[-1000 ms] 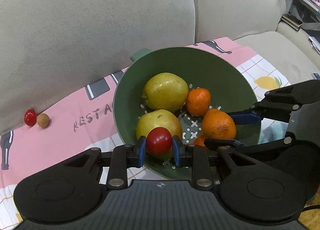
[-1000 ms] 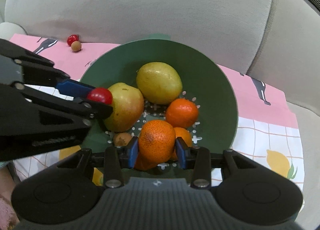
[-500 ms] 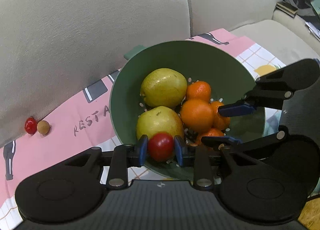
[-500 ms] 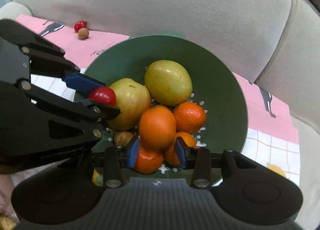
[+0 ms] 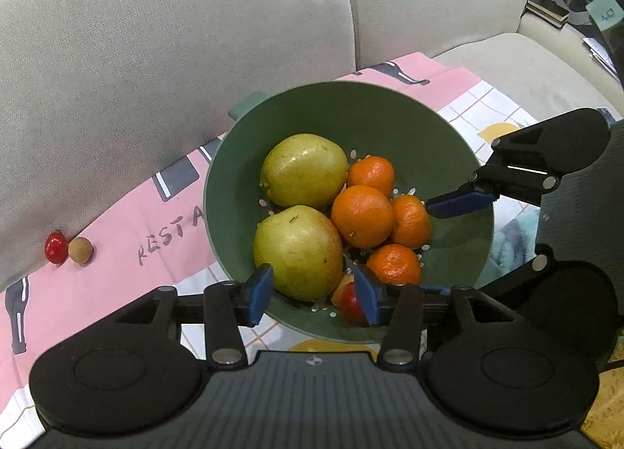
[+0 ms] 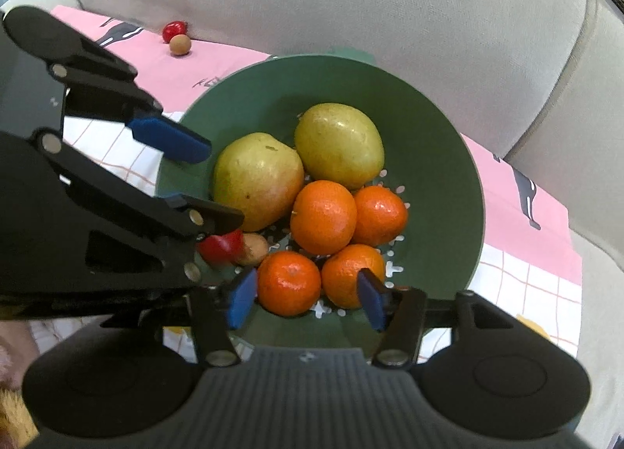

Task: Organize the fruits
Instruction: 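Open the left tool to drop the tomato while the right tool drops the mandarin into the colander, then move both open tools back toward the remaining tomato and brown fruit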

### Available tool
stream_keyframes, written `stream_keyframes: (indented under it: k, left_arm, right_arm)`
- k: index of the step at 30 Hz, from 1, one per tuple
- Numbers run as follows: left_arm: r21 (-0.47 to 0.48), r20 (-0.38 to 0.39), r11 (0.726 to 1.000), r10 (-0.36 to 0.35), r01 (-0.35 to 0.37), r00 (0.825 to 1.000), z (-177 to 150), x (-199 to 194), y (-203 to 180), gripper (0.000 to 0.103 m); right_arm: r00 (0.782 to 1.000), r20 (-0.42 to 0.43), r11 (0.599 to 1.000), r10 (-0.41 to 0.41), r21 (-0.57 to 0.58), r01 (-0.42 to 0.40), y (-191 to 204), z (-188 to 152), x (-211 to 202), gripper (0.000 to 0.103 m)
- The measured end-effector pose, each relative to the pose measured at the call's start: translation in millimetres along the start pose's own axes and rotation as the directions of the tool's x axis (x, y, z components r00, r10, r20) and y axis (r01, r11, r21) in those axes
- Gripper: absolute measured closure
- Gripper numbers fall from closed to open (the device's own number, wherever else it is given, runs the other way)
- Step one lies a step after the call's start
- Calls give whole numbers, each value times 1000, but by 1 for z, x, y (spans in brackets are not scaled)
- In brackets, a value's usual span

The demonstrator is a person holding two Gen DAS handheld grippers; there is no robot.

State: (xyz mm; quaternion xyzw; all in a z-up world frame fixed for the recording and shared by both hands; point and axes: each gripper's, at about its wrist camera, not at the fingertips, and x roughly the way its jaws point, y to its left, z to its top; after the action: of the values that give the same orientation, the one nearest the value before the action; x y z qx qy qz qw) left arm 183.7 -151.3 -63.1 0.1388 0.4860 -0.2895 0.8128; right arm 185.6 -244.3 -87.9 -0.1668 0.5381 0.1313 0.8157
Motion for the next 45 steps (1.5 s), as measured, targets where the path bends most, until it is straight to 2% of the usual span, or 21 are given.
stream_keyframes:
  k: [5,7,10,19,29,37,45]
  left_arm:
    - [-21,16,1000,5,-4,1000,0,-11,3,44]
    - [-34,23,999,9,-8,1000,-1,-16,5,41]
    - [-49,31,998,31,-30,999,-3,-24,9,38]
    - [-115,47,991,77,-71,996,-14,-42,28,37]
    - [-200,72,971,145,-129,987,-23,-62,64,36]
    - [-286,73,944,193,-165,978,-30,-70,99,36]
    - [-342,67,917,241,-205,968,-35,-75,132,36]
  right_arm:
    - [1000,14,999,-20,-32,21,4,3,-8,37]
    - [999,29,999,-30,-28,30,5,4,-12,32]
    - [998,49,999,-41,-9,42,5,5,-17,24]
    - [992,100,995,-77,78,69,16,10,-27,14]
    - [983,169,985,-70,169,41,35,23,-36,12]
    - [976,211,987,-52,158,19,54,43,-37,11]
    - [972,235,995,-31,100,7,75,65,-29,11]
